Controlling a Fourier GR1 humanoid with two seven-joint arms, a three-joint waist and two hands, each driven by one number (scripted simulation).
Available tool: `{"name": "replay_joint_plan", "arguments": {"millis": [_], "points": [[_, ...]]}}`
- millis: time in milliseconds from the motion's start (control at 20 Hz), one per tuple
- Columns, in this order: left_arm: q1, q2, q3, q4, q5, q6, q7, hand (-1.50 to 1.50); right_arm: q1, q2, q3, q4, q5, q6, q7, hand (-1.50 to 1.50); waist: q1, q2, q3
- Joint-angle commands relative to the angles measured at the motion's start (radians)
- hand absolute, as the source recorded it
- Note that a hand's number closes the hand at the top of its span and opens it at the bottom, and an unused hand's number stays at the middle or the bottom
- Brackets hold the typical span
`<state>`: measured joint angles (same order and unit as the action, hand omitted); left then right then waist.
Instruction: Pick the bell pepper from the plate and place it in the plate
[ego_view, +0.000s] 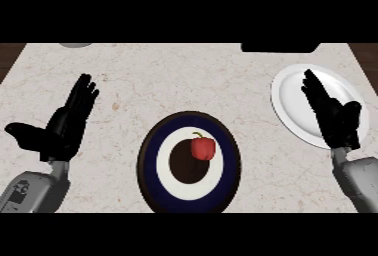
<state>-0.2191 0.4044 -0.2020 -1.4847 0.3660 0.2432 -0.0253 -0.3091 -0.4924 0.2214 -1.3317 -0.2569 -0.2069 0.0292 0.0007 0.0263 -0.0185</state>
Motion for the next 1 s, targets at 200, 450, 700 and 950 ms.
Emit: {"name": "replay_joint_plan", "arguments": {"millis": [200,450,700,950], "points": [[0.139,-0.049,-0.08,0.137,-0.013,0.017,0.119,0.0,-0.281,-0.019,0.049,-0.187,0.175,-0.101,0.076,1.5,0.029,-0.032,0.014],[0.178,-0.086,-0.1,0.156,0.017,-0.011,0.126,0.0,-0.231,-0.058,0.089,-0.18,0.523,-0.42,0.173,-1.5,-0.012,-0.037,0.015],[0.252,-0.075,-0.095,0.071,0.015,-0.039,0.12,0.0,-0.057,0.067,0.167,-0.336,0.605,-0.494,0.09,-1.5,0.0,-0.03,0.019],[0.229,-0.09,-0.076,0.076,-0.004,-0.029,0.149,0.0,-0.017,-0.008,0.244,-0.543,0.811,-0.351,0.374,-1.5,-0.009,-0.032,0.017]]}}
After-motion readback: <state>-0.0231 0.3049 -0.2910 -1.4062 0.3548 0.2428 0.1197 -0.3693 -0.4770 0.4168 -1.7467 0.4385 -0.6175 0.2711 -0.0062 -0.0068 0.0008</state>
